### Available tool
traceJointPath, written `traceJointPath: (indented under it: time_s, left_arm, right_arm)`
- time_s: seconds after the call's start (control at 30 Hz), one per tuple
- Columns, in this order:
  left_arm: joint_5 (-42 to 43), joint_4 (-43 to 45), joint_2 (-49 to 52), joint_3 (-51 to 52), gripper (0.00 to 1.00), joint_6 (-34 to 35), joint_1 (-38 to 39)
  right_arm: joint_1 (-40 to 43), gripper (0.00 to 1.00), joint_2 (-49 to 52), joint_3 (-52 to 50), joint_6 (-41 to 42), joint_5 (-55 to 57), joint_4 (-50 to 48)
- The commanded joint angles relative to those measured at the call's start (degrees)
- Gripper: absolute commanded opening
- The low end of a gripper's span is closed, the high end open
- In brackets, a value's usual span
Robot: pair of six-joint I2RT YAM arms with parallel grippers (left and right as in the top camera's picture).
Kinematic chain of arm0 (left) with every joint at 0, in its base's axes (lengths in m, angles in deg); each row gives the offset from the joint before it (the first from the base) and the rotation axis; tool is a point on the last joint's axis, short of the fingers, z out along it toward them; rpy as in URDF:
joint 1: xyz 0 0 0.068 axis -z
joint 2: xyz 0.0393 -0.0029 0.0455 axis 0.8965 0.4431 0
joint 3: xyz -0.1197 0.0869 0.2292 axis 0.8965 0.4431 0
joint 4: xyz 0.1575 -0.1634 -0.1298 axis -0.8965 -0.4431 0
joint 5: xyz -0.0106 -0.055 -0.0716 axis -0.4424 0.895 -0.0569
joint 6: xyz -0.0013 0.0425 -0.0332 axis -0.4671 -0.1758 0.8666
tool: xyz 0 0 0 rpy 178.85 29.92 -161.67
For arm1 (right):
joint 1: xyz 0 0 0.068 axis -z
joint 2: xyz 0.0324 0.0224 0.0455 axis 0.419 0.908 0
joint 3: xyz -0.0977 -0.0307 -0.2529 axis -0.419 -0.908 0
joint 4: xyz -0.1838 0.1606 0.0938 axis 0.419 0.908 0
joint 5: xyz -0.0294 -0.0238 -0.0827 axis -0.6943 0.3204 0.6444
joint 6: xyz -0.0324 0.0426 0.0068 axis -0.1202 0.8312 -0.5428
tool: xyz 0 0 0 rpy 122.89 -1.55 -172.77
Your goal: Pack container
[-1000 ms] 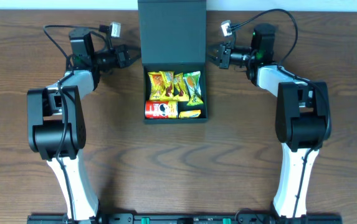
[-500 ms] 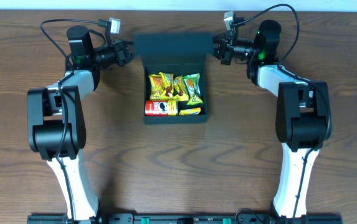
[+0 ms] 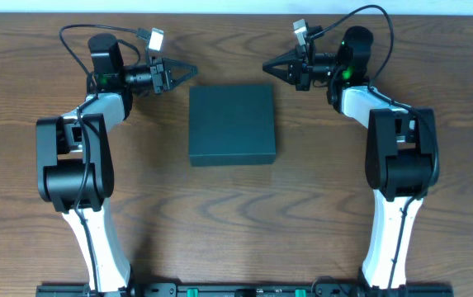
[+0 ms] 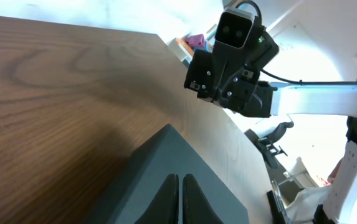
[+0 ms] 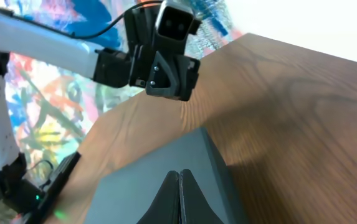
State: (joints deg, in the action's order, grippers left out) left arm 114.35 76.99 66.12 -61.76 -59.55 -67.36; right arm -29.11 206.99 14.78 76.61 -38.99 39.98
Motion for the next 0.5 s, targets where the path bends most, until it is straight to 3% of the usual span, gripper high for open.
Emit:
traceJointPath:
  time_s: [0.0,0.1,0.2,0.47]
  left_arm:
    - [-5.7,-0.2,0.5,-0.7,0.06,1.5,-0.3]
    - [-25.6,-6.9,0.5,-0.7,0.06,5.7,-0.4]
    - [-44.2,-15.0,0.5,-0.7,0.06,5.4,-0.4]
    - [-57.5,-26.2,-1.4,-0.7,0.06,-3.8,-0.4]
  right_arm:
    - [0.2,0.01,0.5,1.0,6.4,8.3,0.2]
    - [1.5,0.01,0.5,1.0,15.8,26.0,6.8]
    - [2.6,0.02,0.5,1.0,15.3,38.8,17.6]
    - [3.2,0.02,-0.9,1.0,-1.9,53.4,36.8]
